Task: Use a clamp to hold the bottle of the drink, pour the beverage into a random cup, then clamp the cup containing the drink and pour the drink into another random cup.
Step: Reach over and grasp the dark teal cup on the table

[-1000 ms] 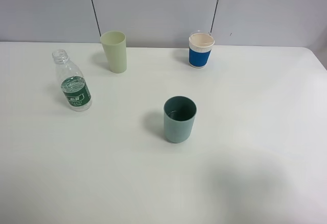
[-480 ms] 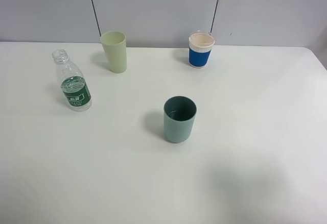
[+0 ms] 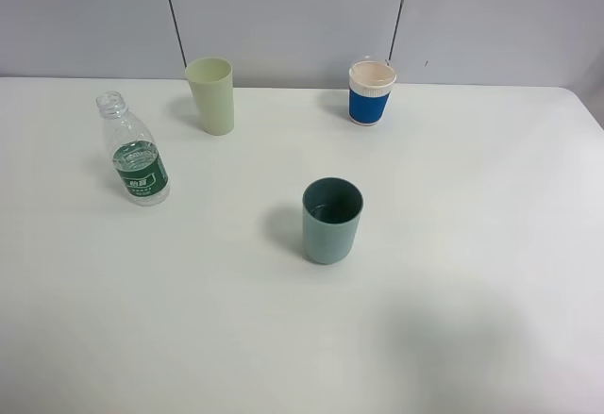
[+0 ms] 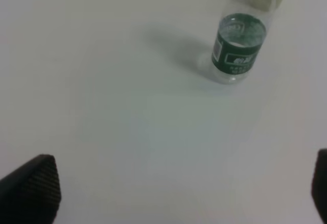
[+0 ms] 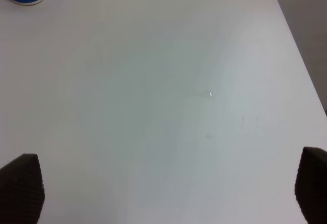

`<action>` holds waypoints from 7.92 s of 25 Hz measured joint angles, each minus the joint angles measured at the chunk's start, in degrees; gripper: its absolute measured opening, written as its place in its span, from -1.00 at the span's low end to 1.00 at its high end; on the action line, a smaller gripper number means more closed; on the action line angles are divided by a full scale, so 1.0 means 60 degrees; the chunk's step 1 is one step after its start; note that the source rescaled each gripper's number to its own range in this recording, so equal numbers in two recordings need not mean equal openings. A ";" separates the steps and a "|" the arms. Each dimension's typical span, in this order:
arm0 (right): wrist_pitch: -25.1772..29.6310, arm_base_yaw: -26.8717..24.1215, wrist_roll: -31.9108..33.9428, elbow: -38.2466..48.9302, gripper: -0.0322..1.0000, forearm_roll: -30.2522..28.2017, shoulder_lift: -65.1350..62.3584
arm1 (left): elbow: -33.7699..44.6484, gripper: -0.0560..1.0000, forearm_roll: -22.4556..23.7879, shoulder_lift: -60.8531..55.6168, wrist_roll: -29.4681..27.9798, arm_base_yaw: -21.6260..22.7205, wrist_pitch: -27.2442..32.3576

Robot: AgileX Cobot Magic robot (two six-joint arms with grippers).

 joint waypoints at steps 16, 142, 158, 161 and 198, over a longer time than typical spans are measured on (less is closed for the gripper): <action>0.0000 0.0000 0.0000 0.0000 1.00 0.0000 0.0000 | 0.0000 1.00 0.0000 0.0000 0.0000 0.0000 0.0000; -1.1354 0.7187 0.2004 0.1912 1.00 -0.1484 1.3901 | 0.0000 1.00 0.0000 0.0000 0.0007 0.0000 0.0000; -1.5112 0.7175 -0.0522 0.1912 1.00 -0.0133 1.5772 | 0.0000 1.00 0.0000 0.0000 0.0007 0.0000 0.0000; -1.5697 0.7169 -0.0534 0.1920 1.00 -0.0352 1.5981 | 0.0000 1.00 0.0000 0.0000 0.0007 0.0000 0.0000; -2.1597 0.7158 -0.0534 0.1912 0.98 -0.1512 1.9257 | 0.0000 1.00 0.0000 0.0000 0.0007 0.0000 0.0000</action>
